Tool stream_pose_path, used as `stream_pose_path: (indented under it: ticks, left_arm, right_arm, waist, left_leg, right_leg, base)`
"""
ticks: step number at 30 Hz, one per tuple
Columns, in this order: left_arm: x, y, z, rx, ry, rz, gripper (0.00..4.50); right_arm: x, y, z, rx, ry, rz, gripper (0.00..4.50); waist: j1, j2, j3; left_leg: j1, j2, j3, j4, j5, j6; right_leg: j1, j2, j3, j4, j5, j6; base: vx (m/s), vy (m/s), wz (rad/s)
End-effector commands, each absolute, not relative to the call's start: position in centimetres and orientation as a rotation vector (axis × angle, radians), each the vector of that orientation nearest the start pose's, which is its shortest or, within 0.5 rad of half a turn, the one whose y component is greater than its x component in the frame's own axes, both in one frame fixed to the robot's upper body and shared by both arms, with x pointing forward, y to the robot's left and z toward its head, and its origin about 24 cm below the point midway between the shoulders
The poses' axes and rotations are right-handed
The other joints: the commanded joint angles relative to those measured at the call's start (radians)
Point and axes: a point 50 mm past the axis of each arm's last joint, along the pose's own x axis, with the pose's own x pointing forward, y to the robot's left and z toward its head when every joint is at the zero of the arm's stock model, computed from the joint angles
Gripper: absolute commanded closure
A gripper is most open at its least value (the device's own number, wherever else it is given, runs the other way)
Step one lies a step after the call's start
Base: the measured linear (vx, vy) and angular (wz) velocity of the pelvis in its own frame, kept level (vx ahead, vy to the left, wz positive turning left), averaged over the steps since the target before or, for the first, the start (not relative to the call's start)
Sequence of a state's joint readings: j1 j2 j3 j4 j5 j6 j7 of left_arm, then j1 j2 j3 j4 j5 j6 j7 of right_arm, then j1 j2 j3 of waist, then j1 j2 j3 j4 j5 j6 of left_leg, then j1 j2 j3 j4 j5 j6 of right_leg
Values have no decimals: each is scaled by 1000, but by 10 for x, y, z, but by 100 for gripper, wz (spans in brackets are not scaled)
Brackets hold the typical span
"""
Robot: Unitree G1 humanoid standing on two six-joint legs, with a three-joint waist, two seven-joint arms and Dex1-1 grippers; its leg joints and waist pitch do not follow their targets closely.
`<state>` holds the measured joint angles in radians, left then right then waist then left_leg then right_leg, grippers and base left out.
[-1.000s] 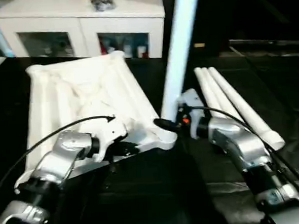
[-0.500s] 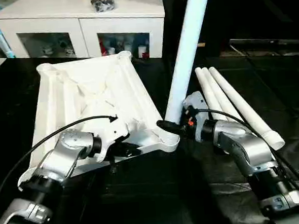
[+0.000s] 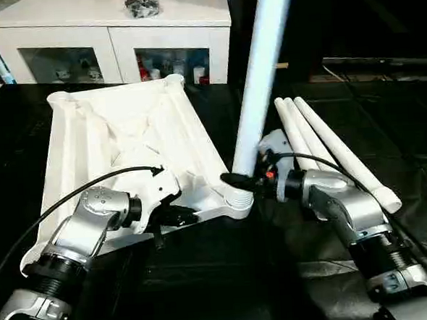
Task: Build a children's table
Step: Insert table leg to table base
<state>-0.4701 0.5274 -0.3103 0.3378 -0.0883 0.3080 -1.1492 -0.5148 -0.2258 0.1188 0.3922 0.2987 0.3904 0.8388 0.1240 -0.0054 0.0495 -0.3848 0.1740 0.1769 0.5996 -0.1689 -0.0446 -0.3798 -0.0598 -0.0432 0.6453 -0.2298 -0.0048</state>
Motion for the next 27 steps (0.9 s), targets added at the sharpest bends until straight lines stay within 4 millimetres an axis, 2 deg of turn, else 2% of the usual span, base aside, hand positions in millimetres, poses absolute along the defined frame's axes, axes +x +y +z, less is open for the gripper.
stream_pose_path:
  ticks: [1, 2, 3, 4, 5, 7, 8, 9, 10, 11, 12, 14, 15, 17, 18, 19, 20, 21, 24, 27]
  left_arm:
    - [296, 154, 65, 329, 489, -1285, 450]
    - [296, 154, 66, 327, 488, -1280, 450]
    - [296, 154, 66, 327, 488, -1280, 450]
    - [297, 155, 67, 320, 487, -1273, 450]
    - [299, 155, 68, 320, 486, -1256, 450]
    - [300, 156, 68, 321, 486, -1250, 450]
    - [301, 156, 69, 324, 481, -1236, 450]
    - [303, 157, 69, 326, 476, -1221, 450]
    - [305, 157, 70, 326, 467, -1200, 450]
    - [307, 158, 70, 325, 462, -1189, 450]
    - [308, 158, 71, 323, 460, -1179, 450]
    - [308, 158, 71, 323, 459, -1174, 450]
    - [309, 158, 71, 323, 459, -1170, 450]
    - [310, 159, 71, 325, 459, -1163, 450]
    - [311, 159, 72, 327, 459, -1160, 450]
    - [312, 159, 72, 330, 460, -1157, 450]
    - [312, 160, 72, 332, 460, -1156, 450]
    - [313, 160, 72, 338, 461, -1156, 450]
    - [314, 160, 72, 347, 461, -1156, 450]
    - [314, 160, 72, 352, 461, -1150, 450]
  right_arm:
    - [315, -123, 43, 171, 402, 907, 259]
    - [314, -126, 40, 199, 398, 888, 259]
    - [314, -126, 40, 199, 398, 888, 259]
    - [312, -128, 36, 221, 398, 874, 259]
    - [306, -131, 29, 253, 394, 860, 259]
    - [305, -131, 27, 265, 392, 855, 259]
    - [301, -132, 24, 285, 384, 840, 259]
    - [298, -134, 20, 300, 376, 820, 259]
    - [293, -137, 15, 312, 364, 787, 259]
    - [290, -138, 13, 318, 360, 771, 259]
    - [286, -139, 10, 323, 355, 759, 259]
    - [282, -140, 8, 320, 349, 753, 259]
    - [278, -140, 7, 310, 344, 751, 259]
    - [270, -141, 4, 265, 334, 756, 259]
    - [267, -142, 3, 230, 335, 765, 259]
    - [265, -142, 2, 185, 342, 783, 259]
    - [264, -142, 2, 157, 346, 794, 259]
    - [262, -141, 2, 110, 355, 817, 259]
    - [259, -140, -2, -56, 408, 903, 259]
    - [259, -138, -2, -86, 432, 948, 259]
  waist:
    - [-4, 16, -59]
    - [-3, 21, -60]
    - [-5, 18, -59]
    - [-4, 20, -60]
    - [-2, 26, -60]
    - [-3, 19, -61]
    - [-3, 24, -59]
    - [-2, 23, -59]
    - [2, 33, -59]
    - [3, 27, -58]
    - [7, 34, -59]
    - [10, 31, -57]
    - [11, 37, -58]
    - [15, 35, -60]
    - [17, 49, -60]
    - [14, 43, -57]
    - [15, 42, -58]
    - [16, 48, -58]
    - [15, 48, -55]
    - [13, 46, -53]
  left_leg:
    - [30, 59, -24, -83, -273, -45]
    - [31, 59, -26, -83, -279, -49]
    - [30, 59, -25, -83, -281, -49]
    - [29, 58, -26, -83, -280, -50]
    - [30, 59, -26, -83, -285, -51]
    - [29, 59, -27, -85, -285, -49]
    - [30, 59, -26, -85, -294, -49]
    - [30, 59, -27, -85, -299, -49]
    - [31, 60, -28, -85, -307, -51]
    - [32, 61, -28, -87, -321, -51]
    - [33, 61, -29, -87, -325, -52]
    - [33, 61, -29, -89, -333, -51]
    - [32, 60, -30, -89, -329, -52]
    - [31, 62, -28, -89, -309, -47]
    - [31, 61, -30, -89, -314, -49]
    - [31, 61, -29, -91, -322, -47]
    - [31, 60, -29, -90, -324, -46]
    - [30, 59, -30, -90, -322, -45]
    - [32, 61, -30, -93, -342, -49]
    - [34, 61, -33, -95, -373, -48]
  right_leg:
    - [25, -90, 49, -86, -148, -213]
    - [25, -91, 49, -85, -144, -217]
    - [25, -91, 49, -86, -140, -217]
    - [27, -91, 48, -84, -133, -220]
    - [26, -92, 49, -85, -132, -220]
    - [29, -90, 48, -84, -120, -223]
    - [25, -90, 48, -87, -128, -223]
    - [26, -91, 48, -88, -135, -222]
    - [24, -93, 49, -88, -146, -221]
    - [24, -93, 49, -92, -161, -215]
    - [23, -93, 49, -92, -165, -213]
    - [22, -93, 50, -95, -186, -205]
    - [23, -93, 50, -94, -185, -205]
    - [22, -91, 51, -95, -153, -198]
    - [21, -92, 50, -93, -154, -199]
    - [21, -89, 49, -97, -160, -197]
    - [23, -90, 50, -97, -168, -193]
    - [24, -92, 50, -97, -172, -192]
    - [22, -91, 51, -104, -226, -174]
    - [22, -94, 52, -108, -283, -172]
  base:
    - [0, 0, 0]
    - [0, 0, 0]
    - [0, 0, 0]
    - [0, 0, 0]
    - [0, 0, 0]
    - [0, 0, 0]
    - [0, 0, 0]
    - [0, 0, 0]
    - [0, 0, 0]
    - [0, 0, 0]
    - [0, 0, 0]
    - [0, 0, 0]
    - [0, 0, 0]
    - [0, 0, 0]
    - [0, 0, 0]
    - [0, 0, 0]
    - [0, 0, 0]
    - [0, 0, 0]
    - [0, 0, 0]
    - [0, 0, 0]
